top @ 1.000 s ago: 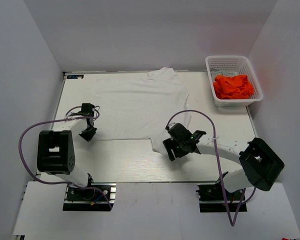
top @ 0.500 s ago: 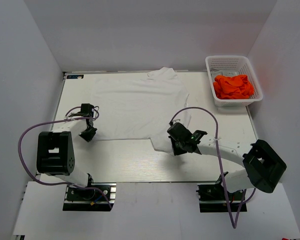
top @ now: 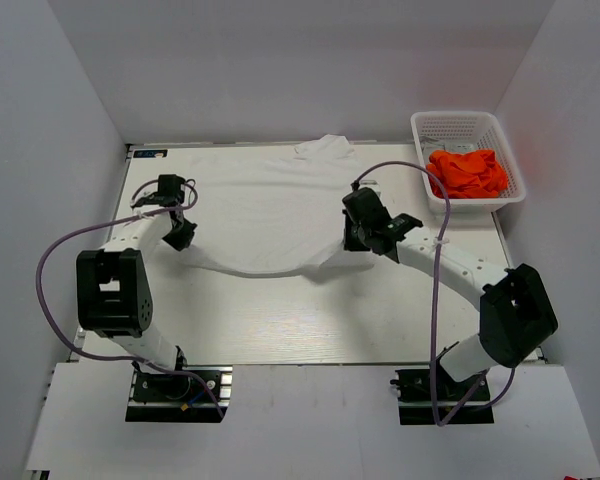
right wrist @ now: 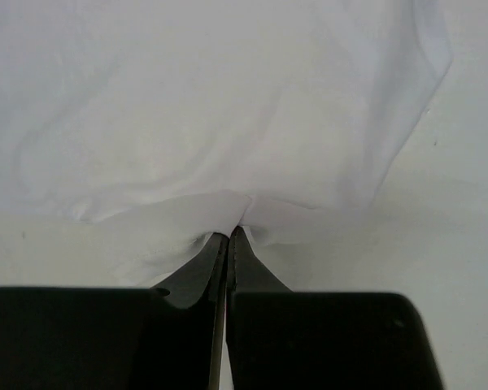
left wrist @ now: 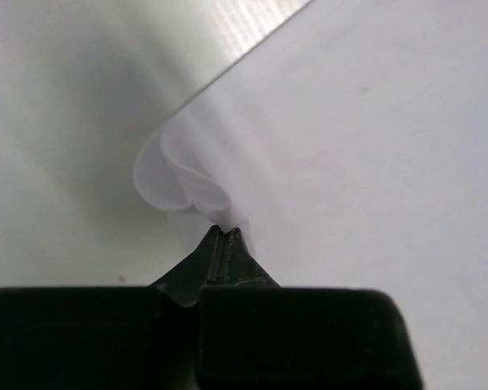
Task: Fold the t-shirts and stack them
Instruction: Fold the flattened tshirt in 1/3 of the way
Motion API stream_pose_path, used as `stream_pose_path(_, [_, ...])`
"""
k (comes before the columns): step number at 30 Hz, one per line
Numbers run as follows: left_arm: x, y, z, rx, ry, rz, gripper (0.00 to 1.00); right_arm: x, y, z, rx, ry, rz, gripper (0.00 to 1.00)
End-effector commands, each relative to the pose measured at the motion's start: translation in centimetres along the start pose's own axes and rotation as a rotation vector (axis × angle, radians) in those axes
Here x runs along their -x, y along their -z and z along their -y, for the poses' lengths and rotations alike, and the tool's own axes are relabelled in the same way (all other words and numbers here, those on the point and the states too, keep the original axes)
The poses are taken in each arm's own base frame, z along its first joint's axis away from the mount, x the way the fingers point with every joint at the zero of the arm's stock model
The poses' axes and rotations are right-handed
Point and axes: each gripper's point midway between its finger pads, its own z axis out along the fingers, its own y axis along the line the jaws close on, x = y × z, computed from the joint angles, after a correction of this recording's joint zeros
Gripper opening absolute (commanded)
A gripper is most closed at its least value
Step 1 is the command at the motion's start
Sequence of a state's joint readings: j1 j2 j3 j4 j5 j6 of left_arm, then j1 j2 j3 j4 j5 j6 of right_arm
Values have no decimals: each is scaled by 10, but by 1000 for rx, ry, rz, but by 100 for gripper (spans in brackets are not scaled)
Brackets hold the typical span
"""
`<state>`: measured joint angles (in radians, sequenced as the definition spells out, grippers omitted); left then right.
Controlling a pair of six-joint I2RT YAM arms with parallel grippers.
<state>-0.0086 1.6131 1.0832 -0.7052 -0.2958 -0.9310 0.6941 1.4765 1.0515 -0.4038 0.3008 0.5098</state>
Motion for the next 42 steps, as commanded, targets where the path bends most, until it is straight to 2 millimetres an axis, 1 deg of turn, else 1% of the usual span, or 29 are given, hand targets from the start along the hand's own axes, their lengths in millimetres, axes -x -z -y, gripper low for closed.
stream_pose_path(1, [16, 5, 19, -29, -2, 7, 0, 40, -3, -3, 11, -14, 78, 0])
stream_pose_path(2, [19, 4, 24, -33, 0, 10, 0, 54, 0, -7, 28, -22, 101, 0])
stream_pose_path(8, [40, -6, 38, 7, 10, 14, 0, 85, -19, 3, 15, -40, 94, 0])
stream_pose_path(10, [50, -7, 45, -4, 24, 27, 0, 106, -19, 5, 22, -46, 126, 0])
stream_pose_path(11, [51, -10, 48, 0, 23, 24, 0, 105, -29, 7, 12, -42, 108, 0])
stream_pose_path(14, [71, -12, 62, -17, 44, 65, 0, 128, -39, 9, 13, -41, 119, 0])
stream_pose_path(16, [76, -17, 70, -22, 37, 70, 0, 128, -54, 17, 1, -44, 85, 0])
stream_pose_path(17, [88, -12, 81, -44, 45, 87, 0, 135, -59, 15, 2, -42, 84, 0])
stream_pose_path(19, [89, -29, 83, 6, 24, 81, 0, 154, -66, 20, -13, -40, 108, 0])
stream_pose_path(20, [96, -27, 91, -2, 27, 87, 0, 155, -82, 26, -25, -33, 92, 0])
stream_pose_path(22, [99, -43, 102, 2, 25, 84, 3, 168, -90, 30, -24, -47, 98, 0])
stream_pose_path(23, [102, -48, 105, -3, 33, 75, 15, 163, -106, 29, -5, -39, 67, 0])
stream_pose_path(24, [104, -53, 108, -4, 23, 76, 51, 186, -112, 21, 23, -33, 107, 14])
stream_pose_path(25, [113, -50, 118, -26, 32, 94, 69, 186, -116, 31, 10, -40, 76, 26])
stream_pose_path(26, [111, -56, 118, -10, 25, 81, 78, 181, -132, 28, 32, -36, 44, 29])
stream_pose_path(27, [120, -52, 119, -17, 38, 92, 100, 198, -132, 25, 41, -36, 77, 37])
stream_pose_path(28, [130, -44, 124, -29, 47, 117, 100, 207, -131, 29, 40, -45, 85, 69])
stream_pose_path(29, [130, -44, 124, -29, 47, 118, 100, 210, -128, 26, 60, -40, 92, 86])
stream_pose_path(30, [140, -29, 129, -63, 50, 146, 100, 206, -128, 24, 65, -34, 85, 90])
stream_pose_path(31, [134, -29, 122, -55, 47, 140, 100, 210, -114, 22, 89, -31, 116, 90])
stream_pose_path(32, [132, -24, 122, -78, 33, 137, 100, 188, -119, 24, 88, -26, 72, 90])
stream_pose_path(33, [135, -20, 127, -116, 44, 156, 100, 178, -118, 21, 111, -15, 56, 90])
stream_pose_path(34, [125, -14, 118, -130, 28, 139, 100, 158, -108, 21, 139, -20, 44, 90])
stream_pose_path(35, [118, -12, 118, -145, 6, 136, 100, 150, -105, 21, 150, -21, 36, 90])
stream_pose_path(36, [114, -10, 126, -187, -4, 151, 100, 153, -93, 14, 190, -29, 65, 90])
stream_pose_path(37, [101, -14, 121, -201, -11, 117, 100, 121, -97, 21, 182, -36, 15, 90])
stream_pose_path(39, [82, -24, 123, -245, -48, 65, 100, 115, -92, 18, 212, -38, 32, 90])
stream_pose_path(41, [65, -28, 130, -279, -66, 5, 100, 92, -96, 20, 225, -43, -7, 90])
stream_pose_path(42, [55, -43, 124, -249, -75, -22, 100, 87, -99, 23, 225, -51, -18, 90])
